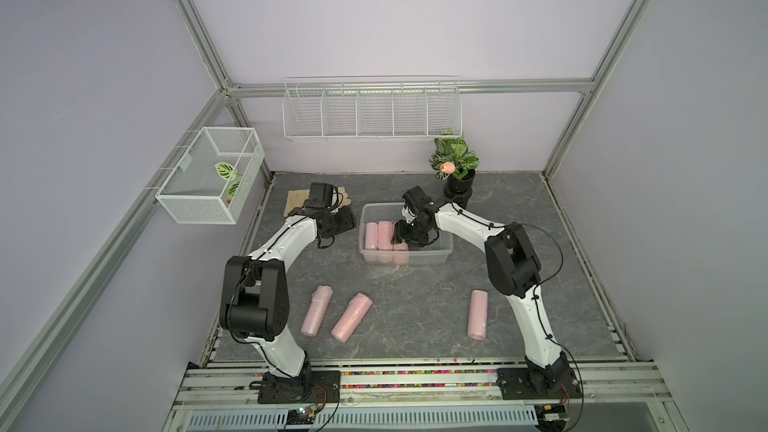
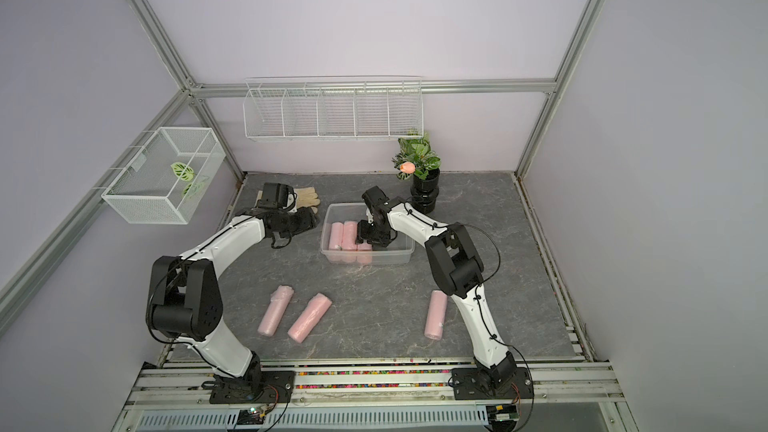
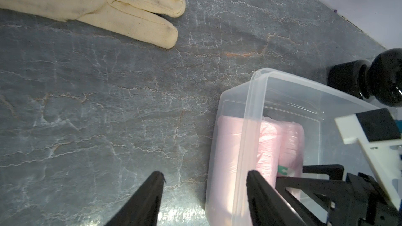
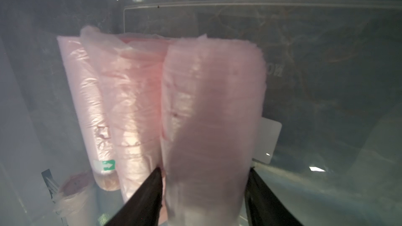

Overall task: Put the roll of trash bags into the storage box
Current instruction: Place the roll of trash bags in the storage box.

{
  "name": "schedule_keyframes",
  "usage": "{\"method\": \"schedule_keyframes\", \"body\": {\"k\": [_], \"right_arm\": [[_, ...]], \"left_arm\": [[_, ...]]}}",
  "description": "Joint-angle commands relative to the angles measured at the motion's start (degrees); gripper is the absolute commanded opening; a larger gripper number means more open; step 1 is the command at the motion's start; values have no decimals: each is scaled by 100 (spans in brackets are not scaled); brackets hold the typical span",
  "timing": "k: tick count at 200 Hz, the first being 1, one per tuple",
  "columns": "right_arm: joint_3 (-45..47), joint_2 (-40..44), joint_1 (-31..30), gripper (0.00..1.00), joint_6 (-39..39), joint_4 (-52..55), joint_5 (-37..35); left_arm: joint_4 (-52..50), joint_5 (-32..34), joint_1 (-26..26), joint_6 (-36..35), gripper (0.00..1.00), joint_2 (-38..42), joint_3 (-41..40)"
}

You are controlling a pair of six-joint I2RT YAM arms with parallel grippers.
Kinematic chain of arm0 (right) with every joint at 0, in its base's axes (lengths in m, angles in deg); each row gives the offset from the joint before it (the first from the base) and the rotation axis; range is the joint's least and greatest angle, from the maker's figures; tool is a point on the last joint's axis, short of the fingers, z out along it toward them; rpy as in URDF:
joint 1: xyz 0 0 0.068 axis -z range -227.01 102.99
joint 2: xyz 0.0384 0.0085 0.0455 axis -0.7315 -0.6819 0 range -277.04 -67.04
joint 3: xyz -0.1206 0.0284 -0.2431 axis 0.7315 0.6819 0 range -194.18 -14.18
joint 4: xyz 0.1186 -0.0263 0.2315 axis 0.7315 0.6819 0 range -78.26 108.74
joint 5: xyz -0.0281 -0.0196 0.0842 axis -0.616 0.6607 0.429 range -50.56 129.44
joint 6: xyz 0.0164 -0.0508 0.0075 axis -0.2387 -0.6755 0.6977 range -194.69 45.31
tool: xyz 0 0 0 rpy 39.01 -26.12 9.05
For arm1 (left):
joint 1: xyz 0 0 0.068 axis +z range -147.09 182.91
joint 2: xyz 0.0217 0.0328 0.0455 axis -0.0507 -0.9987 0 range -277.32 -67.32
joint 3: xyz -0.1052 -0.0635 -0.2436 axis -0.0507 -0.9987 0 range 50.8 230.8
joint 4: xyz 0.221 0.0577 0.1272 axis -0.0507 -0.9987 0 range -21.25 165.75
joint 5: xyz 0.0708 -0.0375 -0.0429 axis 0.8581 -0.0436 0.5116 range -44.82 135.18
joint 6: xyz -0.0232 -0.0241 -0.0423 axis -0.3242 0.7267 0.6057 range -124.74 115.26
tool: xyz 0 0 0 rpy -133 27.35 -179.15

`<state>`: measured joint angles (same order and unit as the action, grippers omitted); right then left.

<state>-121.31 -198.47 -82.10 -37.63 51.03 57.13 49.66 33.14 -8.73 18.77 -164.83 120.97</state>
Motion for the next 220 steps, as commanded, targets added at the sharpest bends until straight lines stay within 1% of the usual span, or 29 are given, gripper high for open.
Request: {"method": "schedule_keyframes", "body": {"k": [1, 37, 92, 142, 160, 172, 187, 203, 220], "right_arm": [[80, -42, 13, 66, -12, -73, 77], [34, 79, 11, 69, -71, 24, 24], [-150, 460, 11, 71, -245, 319, -201], [-522, 965, 12, 72, -494, 775, -574], [-535, 1307, -19, 72, -645, 1080, -885], [-389, 1644, -67, 74, -747, 1347, -1201], [55, 2183, -152, 75, -788, 1584, -1575], [720, 2868, -241, 76, -707, 1756, -1868], [1562, 3660, -291, 77, -432, 1896, -2111]], "left_arm": [[-98, -20, -46, 11, 65, 19, -30], [-98, -10, -71, 21, 66, 17, -12], [-97, 4, -84, 23, 66, -1, 5], [-72, -18, -93, 31, 66, -4, 29], [-72, -27, -99, 24, 66, -4, 40], [-71, -27, -99, 14, 66, -5, 54], [-72, -19, -108, -14, 66, 4, 75], [-92, -5, -106, -53, 66, 13, 101], [-97, 14, -106, -83, 66, 44, 104]]}}
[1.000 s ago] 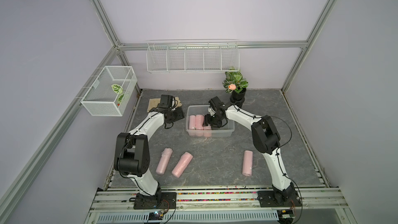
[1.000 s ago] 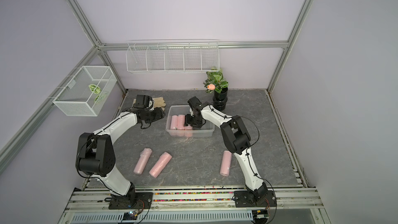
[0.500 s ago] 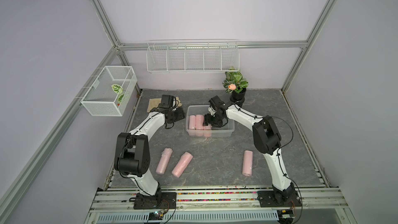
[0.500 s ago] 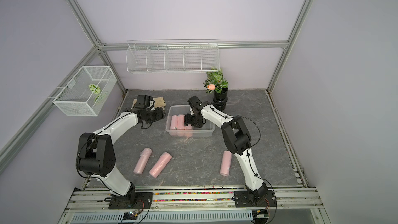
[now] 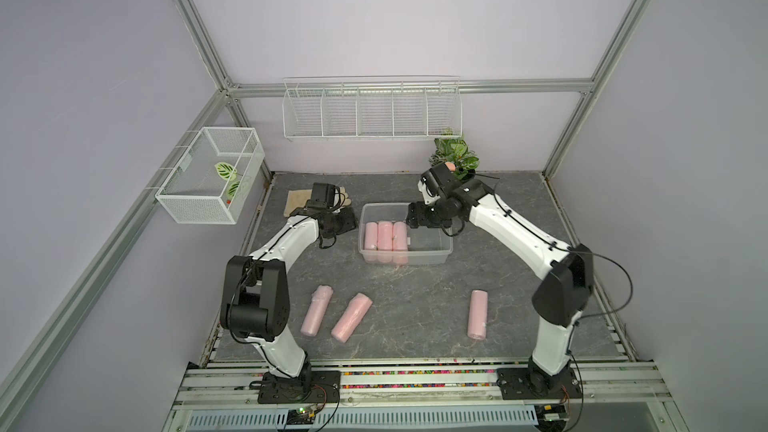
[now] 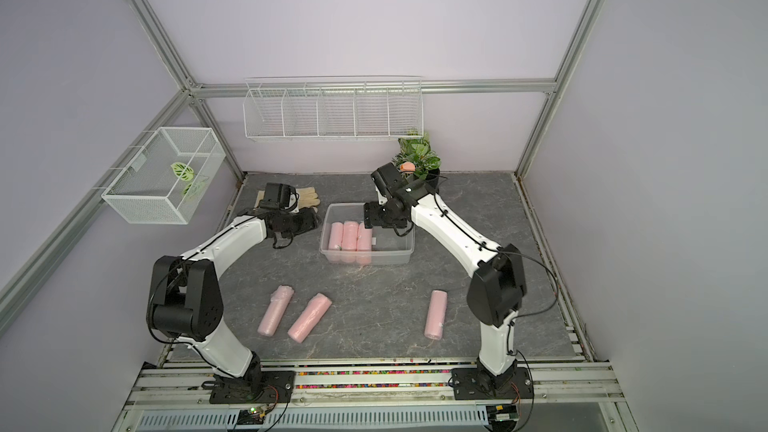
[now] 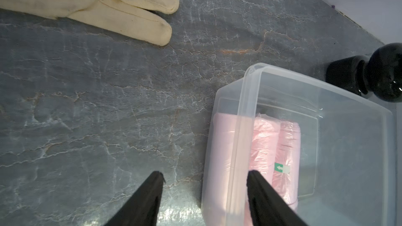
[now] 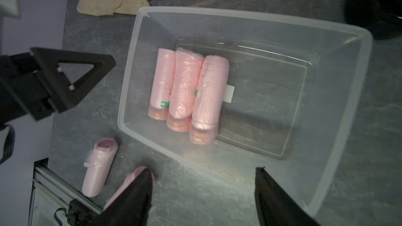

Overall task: Put the roll of trash bags into the storage box
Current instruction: Place the roll of trash bags in the storage box, then pick up the roll of trash bags from the center of the board.

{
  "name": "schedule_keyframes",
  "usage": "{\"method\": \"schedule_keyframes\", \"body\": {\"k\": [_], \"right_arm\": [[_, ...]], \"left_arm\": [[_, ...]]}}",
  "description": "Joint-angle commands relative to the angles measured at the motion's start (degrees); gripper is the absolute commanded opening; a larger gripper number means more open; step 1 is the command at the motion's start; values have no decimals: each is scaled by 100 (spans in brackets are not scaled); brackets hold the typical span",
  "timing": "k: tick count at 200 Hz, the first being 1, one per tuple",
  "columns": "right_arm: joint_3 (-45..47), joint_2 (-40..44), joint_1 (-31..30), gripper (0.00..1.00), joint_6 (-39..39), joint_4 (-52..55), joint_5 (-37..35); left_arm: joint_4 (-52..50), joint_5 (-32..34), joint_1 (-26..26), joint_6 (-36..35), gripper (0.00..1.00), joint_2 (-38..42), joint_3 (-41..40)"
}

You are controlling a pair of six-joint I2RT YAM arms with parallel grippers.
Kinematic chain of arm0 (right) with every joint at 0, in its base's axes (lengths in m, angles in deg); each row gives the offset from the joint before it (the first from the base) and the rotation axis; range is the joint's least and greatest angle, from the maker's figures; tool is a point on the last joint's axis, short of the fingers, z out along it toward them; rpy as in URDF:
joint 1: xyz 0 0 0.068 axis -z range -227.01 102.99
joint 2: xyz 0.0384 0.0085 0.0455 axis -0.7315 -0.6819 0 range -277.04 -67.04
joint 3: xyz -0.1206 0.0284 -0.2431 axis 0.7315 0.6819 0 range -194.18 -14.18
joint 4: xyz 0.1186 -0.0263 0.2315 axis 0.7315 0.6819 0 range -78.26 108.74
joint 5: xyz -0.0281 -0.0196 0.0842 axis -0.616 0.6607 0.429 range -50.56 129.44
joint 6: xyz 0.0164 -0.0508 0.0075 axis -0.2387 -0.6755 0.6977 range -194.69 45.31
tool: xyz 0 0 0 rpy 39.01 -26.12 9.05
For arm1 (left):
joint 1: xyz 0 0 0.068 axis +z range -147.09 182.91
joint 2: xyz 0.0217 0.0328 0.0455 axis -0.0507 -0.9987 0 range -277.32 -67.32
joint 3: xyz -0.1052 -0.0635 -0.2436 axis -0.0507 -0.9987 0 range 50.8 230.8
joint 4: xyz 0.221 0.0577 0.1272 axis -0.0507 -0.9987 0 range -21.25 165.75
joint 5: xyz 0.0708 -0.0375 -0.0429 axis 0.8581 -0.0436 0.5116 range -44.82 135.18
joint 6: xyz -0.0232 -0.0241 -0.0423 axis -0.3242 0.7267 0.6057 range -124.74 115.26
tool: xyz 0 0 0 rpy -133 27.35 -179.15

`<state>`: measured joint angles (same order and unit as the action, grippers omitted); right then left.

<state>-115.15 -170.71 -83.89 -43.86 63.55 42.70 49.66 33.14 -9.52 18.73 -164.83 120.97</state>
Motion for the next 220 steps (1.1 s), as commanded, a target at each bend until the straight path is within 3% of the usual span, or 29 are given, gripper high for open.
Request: {"method": "schedule_keyframes", "body": {"k": [1, 43, 73, 129, 220], "right_arm": [[1017, 924, -115, 77, 211, 649, -678], [3112, 2842, -247, 78, 1231, 967, -1123], [4038, 3430, -335, 79, 1661, 1156, -1159], [5313, 3490, -446, 80, 2210, 332, -828], [5720, 2692, -469, 81, 2619, -382, -734]], "left_arm": [[-98, 15, -30, -79, 66, 46, 103], [-71, -35, -32, -103, 66, -27, 102], [-55, -62, -40, -76, 66, -37, 76], [-94, -27, -67, -74, 66, -5, 76], [-145, -34, -67, -78, 66, -35, 108]]}}
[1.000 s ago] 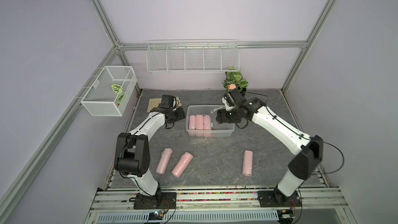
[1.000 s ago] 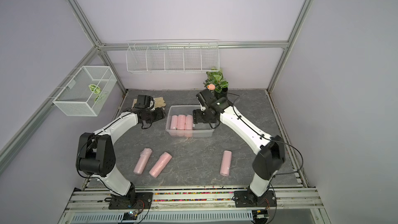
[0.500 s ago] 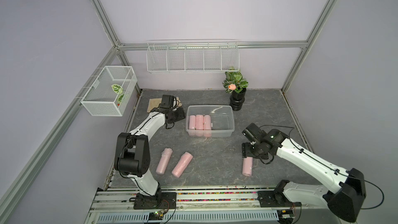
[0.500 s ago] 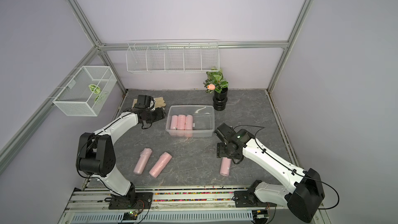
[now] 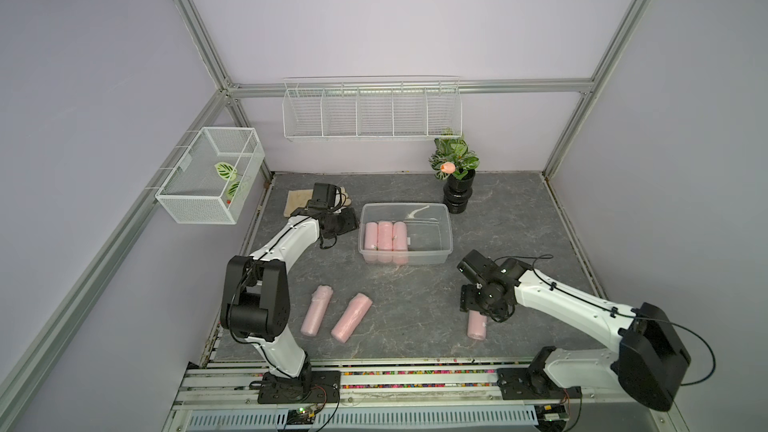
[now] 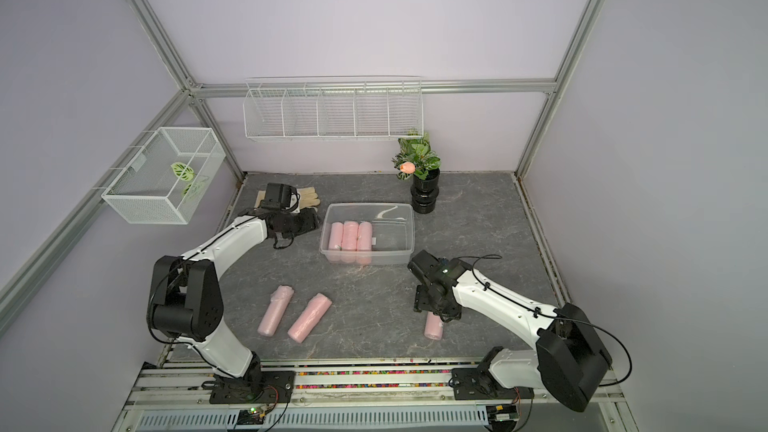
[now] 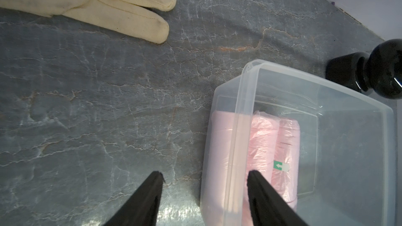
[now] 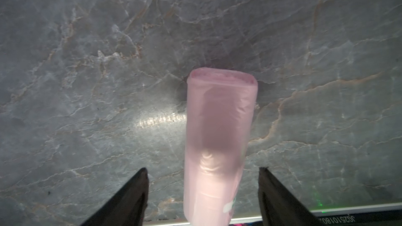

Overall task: Put the roll of trash bags into the storage box
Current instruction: Pick up the roll of trash bags from the center of the board.

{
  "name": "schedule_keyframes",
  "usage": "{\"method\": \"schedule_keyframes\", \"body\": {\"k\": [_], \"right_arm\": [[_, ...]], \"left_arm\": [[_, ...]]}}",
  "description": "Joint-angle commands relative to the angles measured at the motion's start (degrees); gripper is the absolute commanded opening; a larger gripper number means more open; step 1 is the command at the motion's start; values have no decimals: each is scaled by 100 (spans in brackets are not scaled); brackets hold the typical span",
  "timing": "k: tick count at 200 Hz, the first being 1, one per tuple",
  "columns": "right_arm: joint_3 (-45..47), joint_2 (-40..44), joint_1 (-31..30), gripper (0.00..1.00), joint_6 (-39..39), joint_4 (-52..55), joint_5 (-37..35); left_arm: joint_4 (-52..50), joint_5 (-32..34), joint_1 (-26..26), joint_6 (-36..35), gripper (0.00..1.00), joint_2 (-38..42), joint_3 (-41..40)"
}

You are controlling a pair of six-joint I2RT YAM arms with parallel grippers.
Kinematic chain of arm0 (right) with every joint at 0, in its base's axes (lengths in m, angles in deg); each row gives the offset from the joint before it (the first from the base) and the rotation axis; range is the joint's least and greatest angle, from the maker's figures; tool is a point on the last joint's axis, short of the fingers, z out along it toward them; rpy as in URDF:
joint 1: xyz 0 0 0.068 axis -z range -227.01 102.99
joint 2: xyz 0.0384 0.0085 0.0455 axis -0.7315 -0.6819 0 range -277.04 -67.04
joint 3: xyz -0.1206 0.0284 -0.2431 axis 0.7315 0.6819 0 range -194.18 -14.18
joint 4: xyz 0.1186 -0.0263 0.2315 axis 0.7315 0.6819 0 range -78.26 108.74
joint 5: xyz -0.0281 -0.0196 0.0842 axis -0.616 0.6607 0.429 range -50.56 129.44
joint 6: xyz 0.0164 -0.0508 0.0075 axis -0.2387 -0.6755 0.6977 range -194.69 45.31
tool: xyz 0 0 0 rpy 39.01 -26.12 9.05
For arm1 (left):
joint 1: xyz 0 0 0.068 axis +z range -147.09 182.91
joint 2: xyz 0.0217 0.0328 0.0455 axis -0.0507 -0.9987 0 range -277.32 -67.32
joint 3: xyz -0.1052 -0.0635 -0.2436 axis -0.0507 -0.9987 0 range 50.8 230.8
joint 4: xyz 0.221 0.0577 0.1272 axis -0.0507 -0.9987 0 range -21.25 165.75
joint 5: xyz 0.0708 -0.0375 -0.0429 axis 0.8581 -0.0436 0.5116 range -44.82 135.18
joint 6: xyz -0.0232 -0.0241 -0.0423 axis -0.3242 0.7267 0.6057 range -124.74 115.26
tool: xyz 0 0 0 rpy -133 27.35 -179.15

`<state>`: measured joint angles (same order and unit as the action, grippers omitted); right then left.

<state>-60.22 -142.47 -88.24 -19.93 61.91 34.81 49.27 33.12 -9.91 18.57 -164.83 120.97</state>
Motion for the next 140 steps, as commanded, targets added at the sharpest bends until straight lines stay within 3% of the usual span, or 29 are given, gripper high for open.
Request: {"method": "schedule_keyframes", "body": {"k": [1, 140], "right_arm": [[232, -139, -34, 81, 227, -223, 57], [590, -452, -32, 71, 350, -750, 45]], "left_arm": [[-104, -33, -32, -63, 66, -33, 110], [-171, -34, -36, -82, 67, -74, 163]]}}
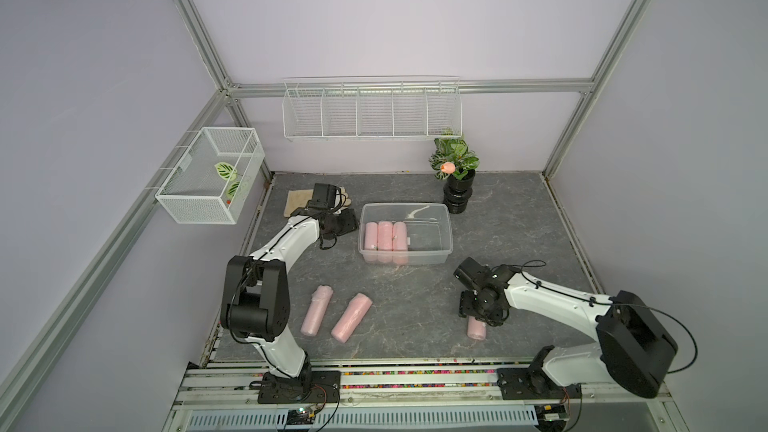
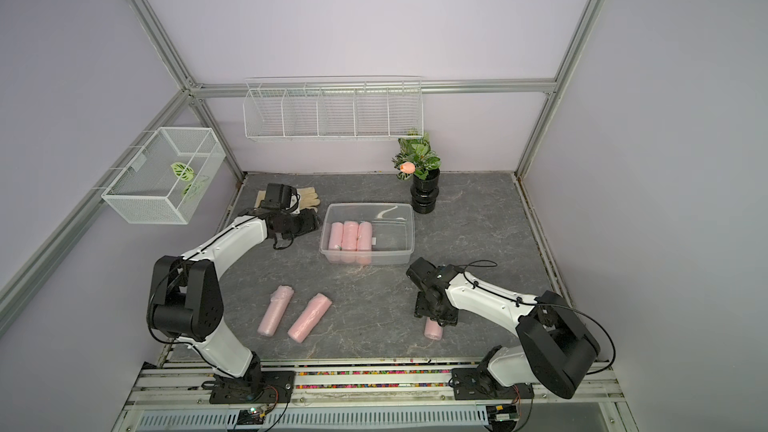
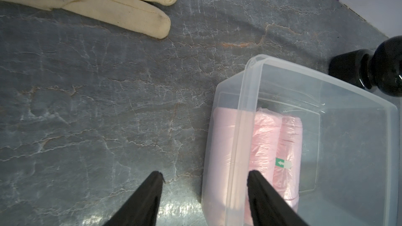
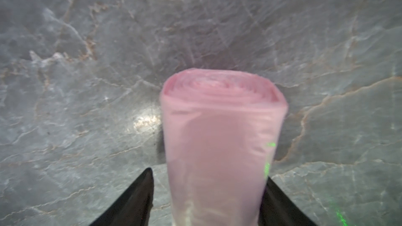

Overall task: Put the roll of trash bags into the storage box
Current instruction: Pick up the roll of trash bags from the center of the board.

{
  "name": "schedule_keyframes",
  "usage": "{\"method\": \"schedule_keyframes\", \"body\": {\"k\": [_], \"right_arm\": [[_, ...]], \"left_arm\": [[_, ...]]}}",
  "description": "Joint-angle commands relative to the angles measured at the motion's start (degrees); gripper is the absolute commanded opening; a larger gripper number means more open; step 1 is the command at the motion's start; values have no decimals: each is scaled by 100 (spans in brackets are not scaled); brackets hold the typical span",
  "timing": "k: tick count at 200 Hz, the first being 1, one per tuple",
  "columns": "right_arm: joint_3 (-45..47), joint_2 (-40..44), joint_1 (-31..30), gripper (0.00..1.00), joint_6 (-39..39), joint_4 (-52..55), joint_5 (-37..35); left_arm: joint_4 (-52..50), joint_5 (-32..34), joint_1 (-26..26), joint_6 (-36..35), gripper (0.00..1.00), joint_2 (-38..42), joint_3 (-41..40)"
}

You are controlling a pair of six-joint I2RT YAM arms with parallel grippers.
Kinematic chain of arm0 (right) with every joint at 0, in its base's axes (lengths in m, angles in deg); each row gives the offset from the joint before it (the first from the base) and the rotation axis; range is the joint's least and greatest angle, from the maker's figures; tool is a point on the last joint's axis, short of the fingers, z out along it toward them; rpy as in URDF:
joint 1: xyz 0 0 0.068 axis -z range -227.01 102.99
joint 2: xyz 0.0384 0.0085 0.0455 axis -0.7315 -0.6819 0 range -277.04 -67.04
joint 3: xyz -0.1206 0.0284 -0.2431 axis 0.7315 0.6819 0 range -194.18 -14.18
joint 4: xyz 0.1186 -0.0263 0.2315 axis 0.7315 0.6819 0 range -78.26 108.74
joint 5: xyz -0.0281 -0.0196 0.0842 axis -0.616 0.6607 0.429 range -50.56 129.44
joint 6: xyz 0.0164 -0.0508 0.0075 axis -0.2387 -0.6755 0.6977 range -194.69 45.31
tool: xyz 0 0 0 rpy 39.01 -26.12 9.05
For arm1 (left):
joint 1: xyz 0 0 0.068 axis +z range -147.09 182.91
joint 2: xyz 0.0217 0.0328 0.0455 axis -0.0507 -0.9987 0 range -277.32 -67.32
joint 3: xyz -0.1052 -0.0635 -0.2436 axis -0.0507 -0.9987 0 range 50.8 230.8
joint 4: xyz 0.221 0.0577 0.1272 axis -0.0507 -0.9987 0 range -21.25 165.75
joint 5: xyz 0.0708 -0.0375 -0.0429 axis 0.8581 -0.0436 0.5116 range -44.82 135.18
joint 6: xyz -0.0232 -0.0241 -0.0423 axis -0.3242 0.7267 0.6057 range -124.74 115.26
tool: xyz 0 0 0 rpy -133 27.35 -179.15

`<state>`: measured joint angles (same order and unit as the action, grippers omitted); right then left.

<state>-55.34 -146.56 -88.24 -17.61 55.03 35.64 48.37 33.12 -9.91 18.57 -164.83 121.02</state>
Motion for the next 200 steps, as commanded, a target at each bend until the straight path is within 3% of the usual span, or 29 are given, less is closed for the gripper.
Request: {"method": "schedule_keyframes", "body": {"k": [1, 141, 200], "right_arm": [[106, -44, -28, 71, 119, -59, -40], [26, 174, -34, 52, 125, 229, -245], [-986, 504, -34, 50, -258, 1020, -453]], "left_arm": [[-83, -34, -36, -81, 67, -75, 159], [-75, -13, -43, -72, 67, -92, 150], [-67, -16, -45, -72, 67, -101, 157]]}}
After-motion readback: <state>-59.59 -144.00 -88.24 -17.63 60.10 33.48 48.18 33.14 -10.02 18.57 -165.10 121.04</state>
